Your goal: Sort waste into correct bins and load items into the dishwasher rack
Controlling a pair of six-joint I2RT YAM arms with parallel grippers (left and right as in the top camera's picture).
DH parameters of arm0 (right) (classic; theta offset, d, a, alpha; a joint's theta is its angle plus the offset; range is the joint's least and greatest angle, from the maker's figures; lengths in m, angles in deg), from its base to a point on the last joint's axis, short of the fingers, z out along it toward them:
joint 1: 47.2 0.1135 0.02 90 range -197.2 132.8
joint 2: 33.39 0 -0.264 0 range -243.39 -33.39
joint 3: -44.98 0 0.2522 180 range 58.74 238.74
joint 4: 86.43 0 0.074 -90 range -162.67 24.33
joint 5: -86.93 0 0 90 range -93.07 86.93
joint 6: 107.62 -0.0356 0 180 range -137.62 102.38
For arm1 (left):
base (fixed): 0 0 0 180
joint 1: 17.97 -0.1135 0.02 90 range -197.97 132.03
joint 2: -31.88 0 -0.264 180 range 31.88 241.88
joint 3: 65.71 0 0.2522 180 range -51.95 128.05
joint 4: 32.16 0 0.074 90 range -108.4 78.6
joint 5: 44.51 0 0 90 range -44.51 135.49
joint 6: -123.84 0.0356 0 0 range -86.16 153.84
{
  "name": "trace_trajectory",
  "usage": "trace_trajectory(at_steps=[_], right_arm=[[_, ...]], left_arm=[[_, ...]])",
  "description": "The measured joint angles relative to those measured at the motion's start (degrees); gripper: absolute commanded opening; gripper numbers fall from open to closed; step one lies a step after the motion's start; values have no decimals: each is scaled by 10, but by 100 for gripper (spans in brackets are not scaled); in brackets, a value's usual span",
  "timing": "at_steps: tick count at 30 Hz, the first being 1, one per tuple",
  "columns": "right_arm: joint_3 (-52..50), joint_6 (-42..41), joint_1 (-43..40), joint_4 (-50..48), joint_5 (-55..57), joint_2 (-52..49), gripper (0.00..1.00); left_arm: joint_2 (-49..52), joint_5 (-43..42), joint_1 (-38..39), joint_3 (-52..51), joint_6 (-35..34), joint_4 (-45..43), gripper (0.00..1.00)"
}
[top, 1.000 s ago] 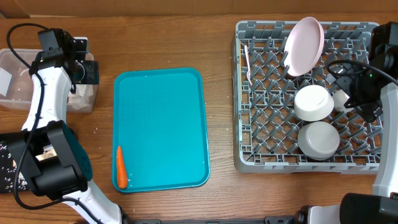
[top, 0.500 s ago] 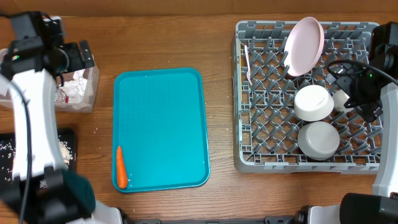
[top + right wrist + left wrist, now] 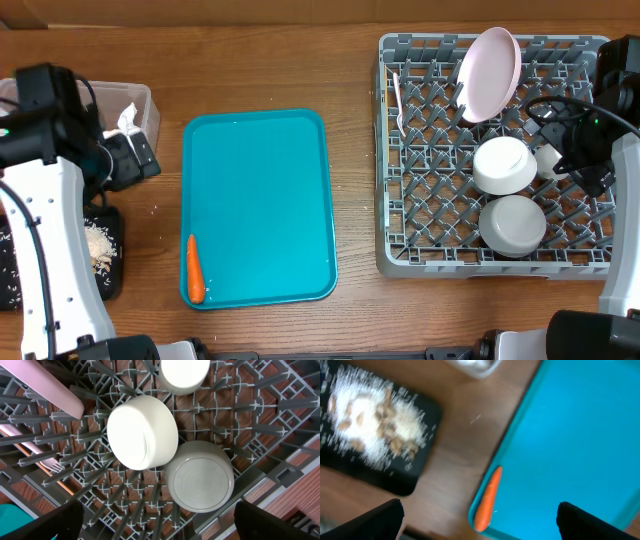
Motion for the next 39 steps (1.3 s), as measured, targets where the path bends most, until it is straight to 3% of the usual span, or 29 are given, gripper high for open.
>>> trace_trajectory(at_steps=[8, 17, 24, 28, 39], right_arm=[[0, 0, 0, 0, 0, 0, 100], [0, 0, 0, 0, 0, 0, 100], [0, 0, 0, 0, 0, 0, 100], [0, 0, 0, 0, 0, 0, 100], [0, 0, 0, 0, 0, 0, 100]], left_arm=[[3, 85, -45, -146, -15, -144, 100], [4, 109, -72, -291, 104, -253, 100], [4, 112, -72, -347, 149, -329, 98], [4, 113, -72, -378, 159, -382, 88], [4, 106, -72, -418, 166, -441, 88]])
